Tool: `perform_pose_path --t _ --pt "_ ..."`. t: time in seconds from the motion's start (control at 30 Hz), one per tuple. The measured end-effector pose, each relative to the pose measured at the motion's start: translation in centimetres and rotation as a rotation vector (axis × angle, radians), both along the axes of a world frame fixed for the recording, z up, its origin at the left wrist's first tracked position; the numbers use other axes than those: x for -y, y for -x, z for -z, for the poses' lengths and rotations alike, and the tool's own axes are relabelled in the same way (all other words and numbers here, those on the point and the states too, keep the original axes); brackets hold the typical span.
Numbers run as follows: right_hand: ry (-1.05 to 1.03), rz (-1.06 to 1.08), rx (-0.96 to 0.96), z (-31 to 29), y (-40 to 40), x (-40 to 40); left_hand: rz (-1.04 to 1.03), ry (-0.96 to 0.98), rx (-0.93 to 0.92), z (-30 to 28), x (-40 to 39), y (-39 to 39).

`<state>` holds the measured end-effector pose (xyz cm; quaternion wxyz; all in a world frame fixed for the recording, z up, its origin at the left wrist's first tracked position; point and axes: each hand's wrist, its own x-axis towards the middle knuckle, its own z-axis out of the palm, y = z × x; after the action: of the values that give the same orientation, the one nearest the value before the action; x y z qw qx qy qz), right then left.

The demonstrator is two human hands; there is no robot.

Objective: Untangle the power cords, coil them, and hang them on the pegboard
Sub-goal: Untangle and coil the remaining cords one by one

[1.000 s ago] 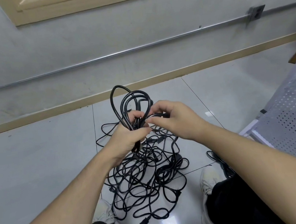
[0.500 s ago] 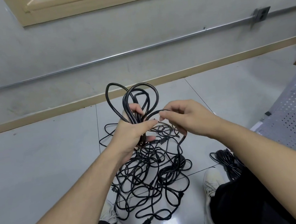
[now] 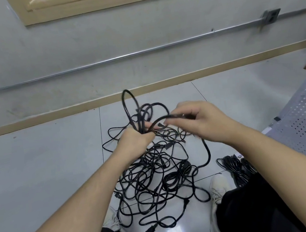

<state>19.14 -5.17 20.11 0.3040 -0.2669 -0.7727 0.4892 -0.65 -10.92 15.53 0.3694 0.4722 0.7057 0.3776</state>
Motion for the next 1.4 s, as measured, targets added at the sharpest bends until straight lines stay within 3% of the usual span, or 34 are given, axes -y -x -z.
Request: perform_pose_path --t 0.17,0.27,0.33,0.47,0.6,0.77,0.9,1.07,1.2,1.3,1.4 --pt "0.125 0.400 -0.303 0.2 0.9 -1.6 0.244 0.000 0.101 -1.2 1.0 -2.0" --pt "0.405 0.406 -0.298 0.2 1.6 -1.7 0.303 -0.052 0.168 -1.6 1.4 -2.2" --pt "0.644 0.334 -0.176 0.4 1.4 -1.8 0.340 -0.038 0.160 -1.7 1.7 -2.3" --pt "0.474 0.370 0.166 0.4 0.5 -2.2 0.306 -0.009 0.187 -1.3 1.8 -1.9" --pt "0.349 0.421 0.111 0.4 0.5 -2.0 0.176 -0.016 0.185 -1.0 1.2 -1.3" --pt "0.365 0.401 -0.025 0.4 0.7 -1.5 0.148 0.028 0.123 -0.5 0.8 -0.4" --pt "0.556 0.498 -0.145 1.4 2.6 -0.8 0.128 0.049 0.201 -0.2 0.9 -1.0" --pt "0.927 0.420 -0.200 1.4 3.9 -0.1 0.230 0.089 0.325 -0.1 1.3 -1.9" --pt "0.944 0.458 -0.097 1.6 3.9 -0.3 0.308 0.087 0.317 -0.2 1.6 -2.1" --pt "0.963 0.384 -0.123 1.3 3.7 -0.2 0.326 0.098 0.365 -0.4 1.5 -2.1" --pt "0.891 0.452 -0.199 1.6 3.4 -0.8 0.367 0.135 0.446 -0.7 1.8 -2.2"
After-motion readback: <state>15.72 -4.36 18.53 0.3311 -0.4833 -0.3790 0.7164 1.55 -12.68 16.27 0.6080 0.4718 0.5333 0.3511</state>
